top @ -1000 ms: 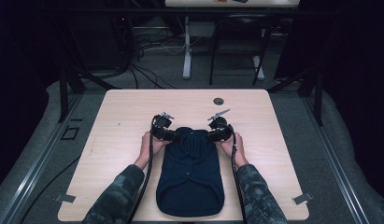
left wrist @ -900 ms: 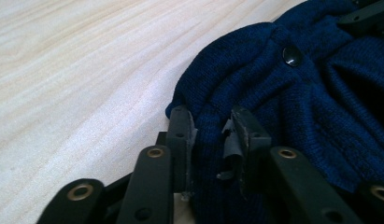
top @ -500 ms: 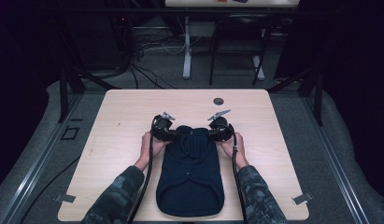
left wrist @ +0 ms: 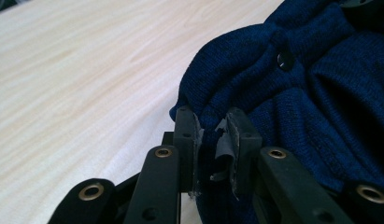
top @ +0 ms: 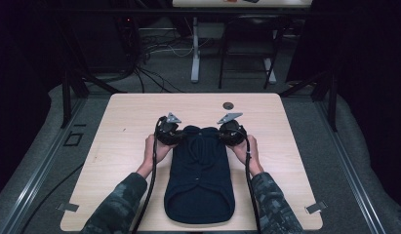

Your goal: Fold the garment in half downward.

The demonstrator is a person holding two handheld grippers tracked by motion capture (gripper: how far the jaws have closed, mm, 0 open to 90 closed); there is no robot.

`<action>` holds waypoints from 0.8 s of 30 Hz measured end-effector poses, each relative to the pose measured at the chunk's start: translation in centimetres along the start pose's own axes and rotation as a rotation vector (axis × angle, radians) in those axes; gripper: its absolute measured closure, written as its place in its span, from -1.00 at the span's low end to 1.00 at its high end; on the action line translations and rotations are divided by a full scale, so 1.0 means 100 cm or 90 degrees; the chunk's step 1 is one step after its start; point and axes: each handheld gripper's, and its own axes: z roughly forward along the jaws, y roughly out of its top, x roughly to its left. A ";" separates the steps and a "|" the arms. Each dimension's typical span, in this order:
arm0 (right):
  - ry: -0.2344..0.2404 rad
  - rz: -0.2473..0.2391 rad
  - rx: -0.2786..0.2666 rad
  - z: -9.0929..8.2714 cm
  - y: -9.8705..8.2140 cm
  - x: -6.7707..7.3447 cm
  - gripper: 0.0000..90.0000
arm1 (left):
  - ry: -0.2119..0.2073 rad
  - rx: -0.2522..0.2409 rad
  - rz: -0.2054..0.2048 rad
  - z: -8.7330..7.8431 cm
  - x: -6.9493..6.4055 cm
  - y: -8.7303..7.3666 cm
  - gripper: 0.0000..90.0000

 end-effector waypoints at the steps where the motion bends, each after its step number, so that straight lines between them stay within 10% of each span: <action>1: 0.000 0.001 -0.008 -0.002 0.001 0.001 0.79 | 0.001 -0.004 0.005 -0.002 0.000 0.001 0.71; 24: -0.043 -0.050 -0.092 -0.041 0.016 0.001 0.79 | 0.049 -0.071 0.082 -0.038 -0.012 0.030 0.72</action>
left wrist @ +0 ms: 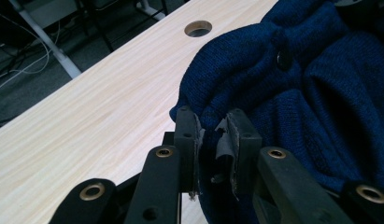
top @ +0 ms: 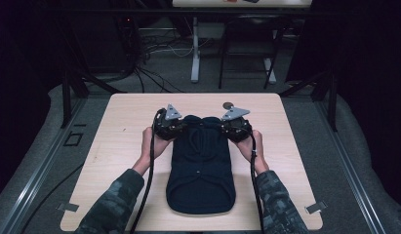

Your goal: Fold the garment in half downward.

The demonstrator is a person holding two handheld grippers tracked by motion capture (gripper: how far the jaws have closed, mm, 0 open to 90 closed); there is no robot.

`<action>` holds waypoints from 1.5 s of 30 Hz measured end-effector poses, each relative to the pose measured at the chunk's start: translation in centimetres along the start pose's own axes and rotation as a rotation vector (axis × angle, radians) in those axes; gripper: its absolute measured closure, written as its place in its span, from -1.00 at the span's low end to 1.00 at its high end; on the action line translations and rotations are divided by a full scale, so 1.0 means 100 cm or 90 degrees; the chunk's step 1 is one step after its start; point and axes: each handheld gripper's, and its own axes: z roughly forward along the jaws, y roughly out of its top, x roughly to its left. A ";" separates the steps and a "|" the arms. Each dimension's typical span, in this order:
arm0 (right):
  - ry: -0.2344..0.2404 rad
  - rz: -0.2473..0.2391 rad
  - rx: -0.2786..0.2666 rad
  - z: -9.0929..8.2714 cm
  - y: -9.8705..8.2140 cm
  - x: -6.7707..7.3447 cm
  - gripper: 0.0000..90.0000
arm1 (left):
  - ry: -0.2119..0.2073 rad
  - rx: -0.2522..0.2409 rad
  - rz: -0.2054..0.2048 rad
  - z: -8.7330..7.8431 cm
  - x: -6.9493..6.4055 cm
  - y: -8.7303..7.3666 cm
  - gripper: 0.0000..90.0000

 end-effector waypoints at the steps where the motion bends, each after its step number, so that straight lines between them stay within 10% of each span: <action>1: -0.002 -0.001 -0.002 -0.001 0.001 0.000 0.79 | -0.001 -0.001 0.001 -0.001 0.000 0.001 0.72; 13: -0.045 -0.035 -0.039 -0.017 0.022 -0.003 0.79 | 0.031 -0.036 0.037 -0.013 0.002 0.023 0.72; 32: -0.028 -0.065 -0.104 -0.047 -0.005 0.023 0.79 | 0.023 -0.088 0.095 -0.041 -0.026 -0.004 0.72; 45: -0.045 -0.055 -0.127 -0.036 -0.002 0.016 0.80 | 0.050 -0.097 0.106 -0.033 -0.013 0.009 0.73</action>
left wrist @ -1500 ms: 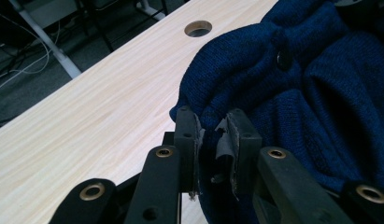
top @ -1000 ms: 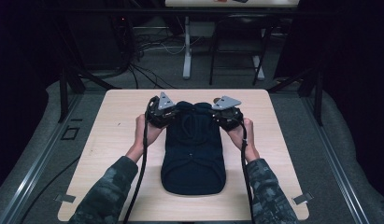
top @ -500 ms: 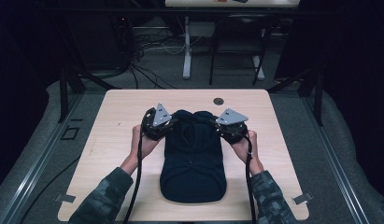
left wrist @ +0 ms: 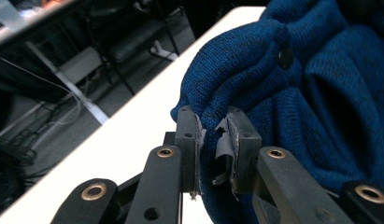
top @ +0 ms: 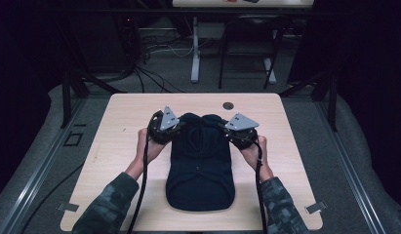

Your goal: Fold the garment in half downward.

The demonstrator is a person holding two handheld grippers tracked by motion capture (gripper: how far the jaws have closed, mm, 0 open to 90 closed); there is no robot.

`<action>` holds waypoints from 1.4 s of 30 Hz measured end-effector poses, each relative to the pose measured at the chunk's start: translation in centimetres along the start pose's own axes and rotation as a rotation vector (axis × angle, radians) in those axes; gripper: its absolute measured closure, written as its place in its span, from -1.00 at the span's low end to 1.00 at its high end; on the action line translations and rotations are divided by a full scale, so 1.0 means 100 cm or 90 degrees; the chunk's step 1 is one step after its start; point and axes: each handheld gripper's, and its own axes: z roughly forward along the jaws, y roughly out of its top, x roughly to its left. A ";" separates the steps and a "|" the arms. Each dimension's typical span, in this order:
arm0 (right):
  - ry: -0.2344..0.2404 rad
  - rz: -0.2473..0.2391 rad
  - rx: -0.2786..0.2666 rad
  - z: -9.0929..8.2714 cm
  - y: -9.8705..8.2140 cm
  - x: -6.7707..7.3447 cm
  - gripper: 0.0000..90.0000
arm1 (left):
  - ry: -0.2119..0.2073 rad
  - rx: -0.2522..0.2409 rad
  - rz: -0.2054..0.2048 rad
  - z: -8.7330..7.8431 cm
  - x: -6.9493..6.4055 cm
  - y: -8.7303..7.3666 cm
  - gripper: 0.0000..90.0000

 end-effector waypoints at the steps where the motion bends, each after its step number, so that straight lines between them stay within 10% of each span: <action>1: -0.006 0.003 -0.008 0.001 0.001 -0.002 0.80 | 0.007 -0.007 0.003 0.000 0.001 0.002 0.73; 20: 0.034 -0.004 -0.027 -0.007 -0.015 0.013 0.79 | -0.022 -0.002 -0.005 -0.014 -0.016 -0.023 0.71; 34: 0.039 -0.061 -0.051 -0.035 -0.022 0.034 0.79 | 0.004 -0.032 0.052 -0.035 -0.039 -0.030 0.71; 42: 0.023 -0.061 -0.044 -0.028 -0.016 0.025 0.79 | 0.006 -0.024 0.043 -0.023 -0.028 -0.021 0.72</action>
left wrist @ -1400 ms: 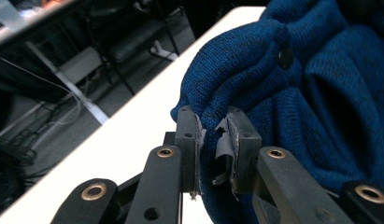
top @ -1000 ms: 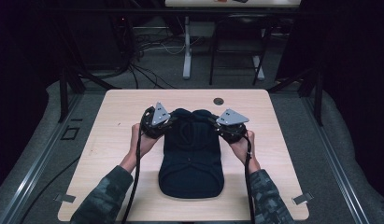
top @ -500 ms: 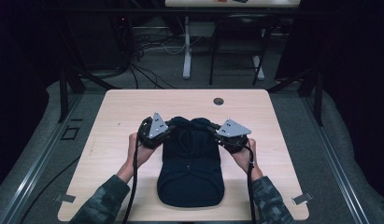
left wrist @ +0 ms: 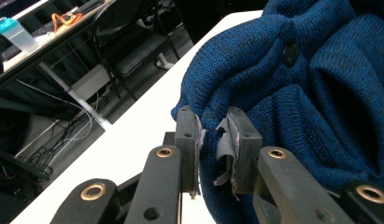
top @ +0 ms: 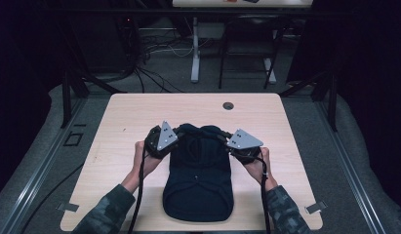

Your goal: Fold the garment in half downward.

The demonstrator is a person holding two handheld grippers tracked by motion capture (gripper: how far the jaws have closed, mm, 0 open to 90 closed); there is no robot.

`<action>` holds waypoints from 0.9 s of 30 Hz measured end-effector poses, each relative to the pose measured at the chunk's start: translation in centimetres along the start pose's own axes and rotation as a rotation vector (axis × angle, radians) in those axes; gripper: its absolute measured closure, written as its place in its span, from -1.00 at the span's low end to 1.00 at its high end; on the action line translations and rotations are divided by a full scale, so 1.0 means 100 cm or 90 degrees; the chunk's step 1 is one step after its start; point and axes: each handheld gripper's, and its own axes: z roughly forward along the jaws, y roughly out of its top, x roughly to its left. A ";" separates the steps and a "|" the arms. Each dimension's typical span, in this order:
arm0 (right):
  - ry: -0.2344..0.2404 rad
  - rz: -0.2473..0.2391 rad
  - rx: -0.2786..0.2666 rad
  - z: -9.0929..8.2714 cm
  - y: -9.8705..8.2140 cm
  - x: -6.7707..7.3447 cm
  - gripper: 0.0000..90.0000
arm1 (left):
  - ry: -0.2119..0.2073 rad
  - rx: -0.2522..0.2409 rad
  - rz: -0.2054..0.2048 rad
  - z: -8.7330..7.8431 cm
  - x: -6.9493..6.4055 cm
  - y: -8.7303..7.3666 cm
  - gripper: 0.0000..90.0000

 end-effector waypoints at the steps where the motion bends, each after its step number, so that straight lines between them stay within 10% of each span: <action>1: -0.004 -0.002 -0.004 0.002 0.000 -0.002 0.79 | 0.001 0.002 0.000 0.002 0.002 0.002 0.72; 14: -0.090 0.027 -0.001 0.044 0.025 -0.051 0.79 | 0.070 -0.004 -0.006 0.043 0.040 0.035 0.73; 27: -0.058 0.027 0.000 0.029 -0.015 -0.014 0.79 | 0.061 -0.003 0.018 0.039 0.001 -0.005 0.73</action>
